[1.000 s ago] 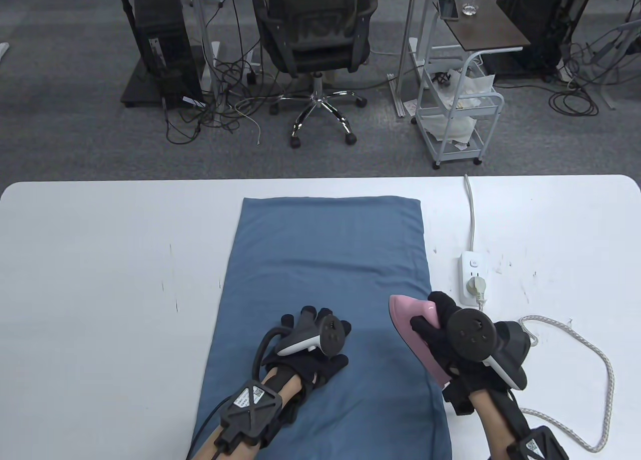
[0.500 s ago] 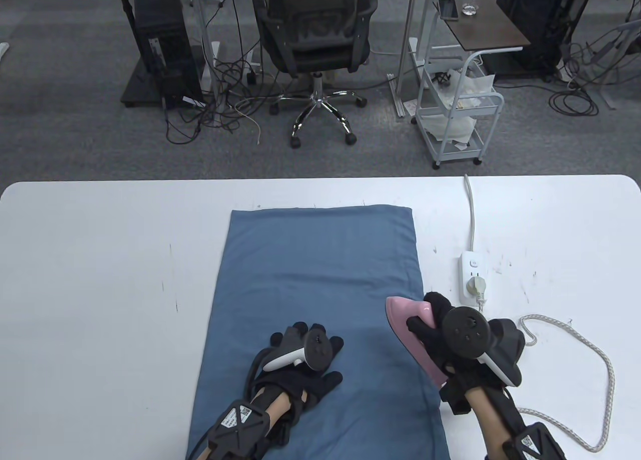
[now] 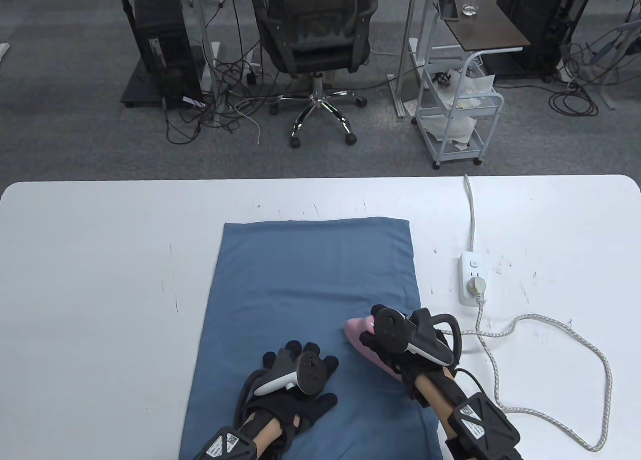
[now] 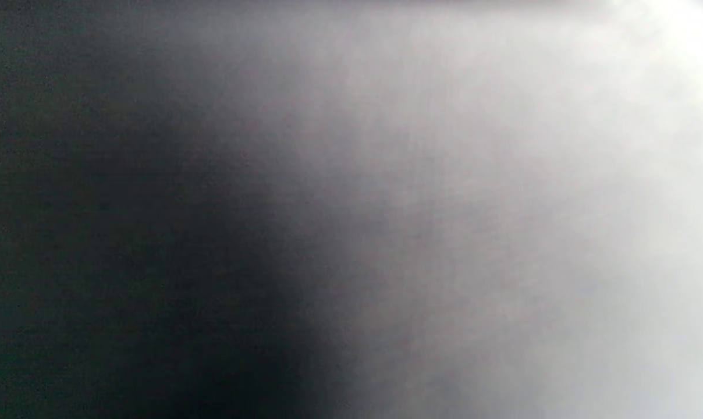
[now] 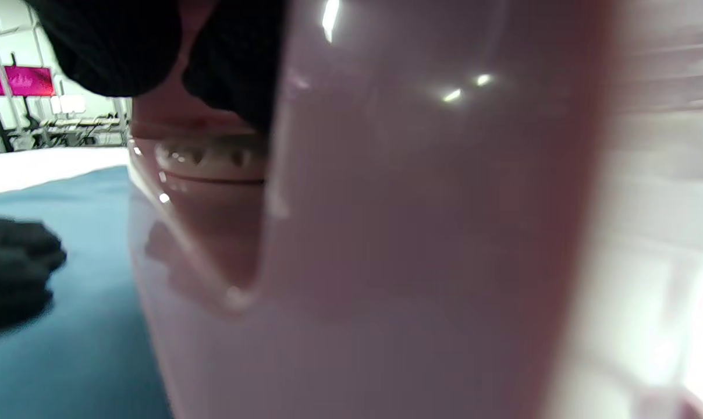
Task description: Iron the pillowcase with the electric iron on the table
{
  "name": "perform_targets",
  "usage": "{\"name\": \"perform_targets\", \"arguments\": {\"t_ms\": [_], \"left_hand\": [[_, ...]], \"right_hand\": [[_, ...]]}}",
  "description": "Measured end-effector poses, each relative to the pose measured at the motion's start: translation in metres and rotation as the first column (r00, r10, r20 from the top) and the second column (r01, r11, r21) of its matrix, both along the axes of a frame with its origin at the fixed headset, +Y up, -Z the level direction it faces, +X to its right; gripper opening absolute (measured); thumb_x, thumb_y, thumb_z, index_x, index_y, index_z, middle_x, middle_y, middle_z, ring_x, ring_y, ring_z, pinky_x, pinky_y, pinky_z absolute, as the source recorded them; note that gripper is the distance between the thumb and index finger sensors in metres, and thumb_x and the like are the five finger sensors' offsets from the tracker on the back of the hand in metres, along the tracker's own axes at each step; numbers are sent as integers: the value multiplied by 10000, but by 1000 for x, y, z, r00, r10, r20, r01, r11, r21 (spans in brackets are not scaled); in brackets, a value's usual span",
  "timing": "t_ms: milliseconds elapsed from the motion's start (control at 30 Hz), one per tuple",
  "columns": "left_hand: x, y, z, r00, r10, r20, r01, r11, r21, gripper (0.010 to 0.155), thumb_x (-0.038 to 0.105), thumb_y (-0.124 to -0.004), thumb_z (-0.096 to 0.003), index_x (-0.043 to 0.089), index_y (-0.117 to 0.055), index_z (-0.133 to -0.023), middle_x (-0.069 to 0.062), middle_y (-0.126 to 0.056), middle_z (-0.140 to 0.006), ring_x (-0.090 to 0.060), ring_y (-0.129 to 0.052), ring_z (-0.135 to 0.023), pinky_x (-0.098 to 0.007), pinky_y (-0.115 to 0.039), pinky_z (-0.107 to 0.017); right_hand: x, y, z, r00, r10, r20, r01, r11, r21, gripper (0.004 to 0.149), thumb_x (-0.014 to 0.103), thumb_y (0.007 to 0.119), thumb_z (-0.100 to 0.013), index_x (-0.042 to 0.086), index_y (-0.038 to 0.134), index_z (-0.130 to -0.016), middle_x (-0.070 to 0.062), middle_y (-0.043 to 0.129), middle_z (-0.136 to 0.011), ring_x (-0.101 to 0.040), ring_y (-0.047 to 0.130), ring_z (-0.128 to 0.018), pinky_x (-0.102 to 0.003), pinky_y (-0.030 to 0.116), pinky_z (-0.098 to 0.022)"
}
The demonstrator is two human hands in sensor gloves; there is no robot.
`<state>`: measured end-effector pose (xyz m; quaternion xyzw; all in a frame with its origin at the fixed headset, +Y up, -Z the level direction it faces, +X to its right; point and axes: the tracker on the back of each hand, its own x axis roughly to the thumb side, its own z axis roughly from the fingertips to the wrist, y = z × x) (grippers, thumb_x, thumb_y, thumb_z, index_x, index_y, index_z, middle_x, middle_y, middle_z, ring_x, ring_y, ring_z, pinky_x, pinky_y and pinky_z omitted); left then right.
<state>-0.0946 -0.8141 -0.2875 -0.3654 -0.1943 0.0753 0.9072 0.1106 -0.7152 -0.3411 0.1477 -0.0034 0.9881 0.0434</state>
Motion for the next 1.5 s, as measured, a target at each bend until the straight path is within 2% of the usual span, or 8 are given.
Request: {"name": "perform_targets", "arguments": {"t_ms": [267, 500, 700, 867, 1033, 1233, 1367, 1500], "left_hand": [[0, 1, -1, 1000, 1, 2, -1, 1000, -3, 740, 654, -384, -486, 470, 141, -974, 51, 341, -996, -335, 362, -902, -692, 153, -580], [1, 1, -1, 1000, 2, 3, -2, 1000, -3, 741, 653, -386, -486, 471, 138, -977, 49, 340, -999, -336, 361, -903, -693, 152, -581], [1, 1, -1, 1000, 2, 3, -2, 1000, -2, 741, 654, -384, -485, 470, 142, -975, 52, 342, -998, -335, 362, -904, -693, 153, -582], [1, 0, -1, 1000, 0, 4, 0, 1000, -2, 741, 654, -384, -486, 469, 141, -976, 49, 341, -999, -337, 361, -904, -694, 152, -582], [1, 0, -1, 1000, 0, 4, 0, 1000, -3, 742, 654, -383, -485, 469, 143, -975, 49, 342, -997, -337, 363, -903, -694, 154, -581], [1, 0, -1, 1000, 0, 4, 0, 1000, -2, 742, 654, -382, -485, 468, 145, -974, 50, 344, -997, -337, 363, -903, -695, 154, -582], [1, 0, -1, 1000, -1, 6, 1, 1000, -3, 743, 654, -381, -484, 468, 145, -974, 49, 345, -996, -338, 366, -902, -695, 156, -581], [1, 0, -1, 1000, -2, 7, 2, 1000, -2, 743, 654, -380, -485, 466, 147, -975, 45, 346, -997, -340, 365, -903, -696, 155, -582]], "right_hand": [[-10, -6, -20, 995, 102, -7, -102, 995, -13, 660, 550, 745, -442, 142, 696, -959, 75, 953, -478, -72, 976, -248, -356, 920, -342], [15, -7, -85, 965, 150, 213, -153, 988, -6, 666, 541, 731, -437, 130, 679, -958, 76, 939, -470, -73, 963, -239, -362, 916, -336], [25, -7, -109, 938, 145, 315, -139, 989, -40, 662, 539, 724, -439, 127, 669, -954, 79, 928, -467, -66, 953, -239, -358, 914, -336], [27, -3, -107, 947, 72, 312, -44, 995, -95, 653, 531, 757, -439, 128, 682, -948, 69, 942, -466, -76, 962, -243, -361, 915, -344], [-3, 14, -66, 991, 27, 129, -22, 999, -43, 658, 534, 749, -447, 127, 675, -959, 74, 942, -476, -75, 964, -253, -361, 915, -354], [-35, 1, -32, 998, 46, -44, -49, 996, -74, 657, 538, 748, -448, 130, 682, -959, 75, 946, -483, -75, 969, -262, -361, 914, -362], [-46, -7, -35, 994, 92, -55, -93, 996, -16, 657, 534, 748, -448, 125, 684, -958, 72, 942, -479, -78, 964, -260, -365, 913, -357], [-47, -9, -62, 995, 103, 10, -103, 995, 15, 664, 534, 735, -451, 116, 672, -963, 77, 926, -473, -71, 950, -255, -362, 910, -353]]}}
